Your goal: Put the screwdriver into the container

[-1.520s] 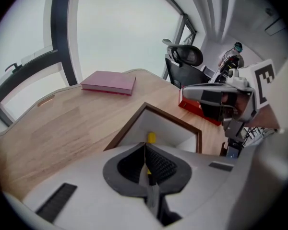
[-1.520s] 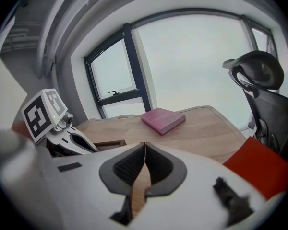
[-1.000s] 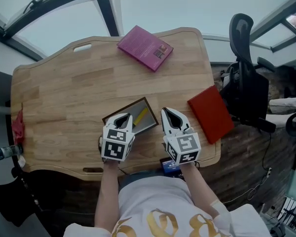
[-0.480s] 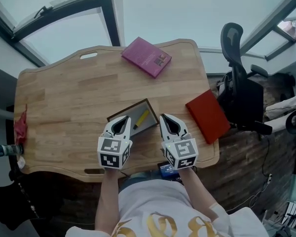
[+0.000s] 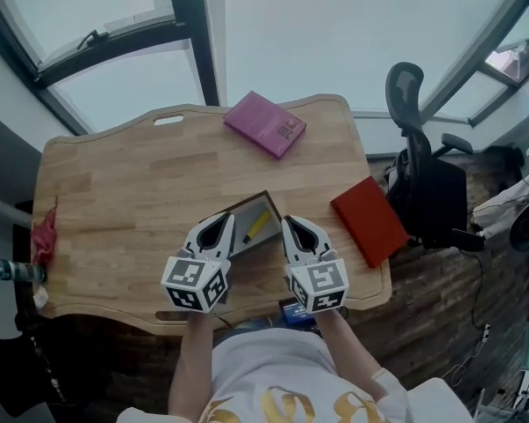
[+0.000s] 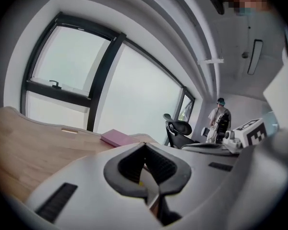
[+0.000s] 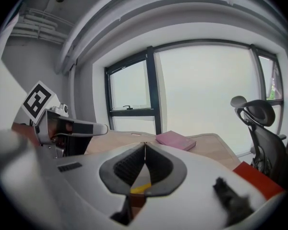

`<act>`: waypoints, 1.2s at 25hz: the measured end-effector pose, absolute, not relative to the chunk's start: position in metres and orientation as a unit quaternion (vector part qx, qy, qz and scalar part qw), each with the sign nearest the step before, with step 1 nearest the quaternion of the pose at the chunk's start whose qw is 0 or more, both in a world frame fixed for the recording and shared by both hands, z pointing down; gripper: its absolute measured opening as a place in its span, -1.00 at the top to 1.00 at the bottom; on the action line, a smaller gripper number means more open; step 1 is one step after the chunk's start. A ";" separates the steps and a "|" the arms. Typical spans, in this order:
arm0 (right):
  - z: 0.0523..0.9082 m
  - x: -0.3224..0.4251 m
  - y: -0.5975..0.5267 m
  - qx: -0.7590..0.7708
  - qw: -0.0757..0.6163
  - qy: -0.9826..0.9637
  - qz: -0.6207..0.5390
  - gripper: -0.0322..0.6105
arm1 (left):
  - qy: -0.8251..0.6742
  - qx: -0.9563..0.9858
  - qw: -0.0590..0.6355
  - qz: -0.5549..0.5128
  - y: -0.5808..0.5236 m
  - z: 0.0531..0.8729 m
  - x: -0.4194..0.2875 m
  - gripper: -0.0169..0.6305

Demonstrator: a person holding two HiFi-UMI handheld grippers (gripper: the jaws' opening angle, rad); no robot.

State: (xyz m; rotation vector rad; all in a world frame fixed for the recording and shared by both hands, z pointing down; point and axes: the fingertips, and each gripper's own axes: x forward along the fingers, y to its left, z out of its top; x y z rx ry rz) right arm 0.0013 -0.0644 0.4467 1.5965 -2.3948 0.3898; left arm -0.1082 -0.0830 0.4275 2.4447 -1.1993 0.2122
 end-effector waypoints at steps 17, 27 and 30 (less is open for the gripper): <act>0.435 -0.004 -0.063 0.557 0.111 -0.814 0.120 0.80 | -0.483 0.855 0.144 0.120 -0.079 0.426 -0.127 0.91; 0.440 0.000 -0.059 0.559 0.113 -0.812 0.125 0.80 | -0.476 0.857 0.149 0.131 -0.076 0.434 -0.125 0.91; 0.441 0.001 -0.059 0.560 0.115 -0.811 0.126 0.80 | -0.477 0.856 0.149 0.130 -0.077 0.434 -0.126 0.91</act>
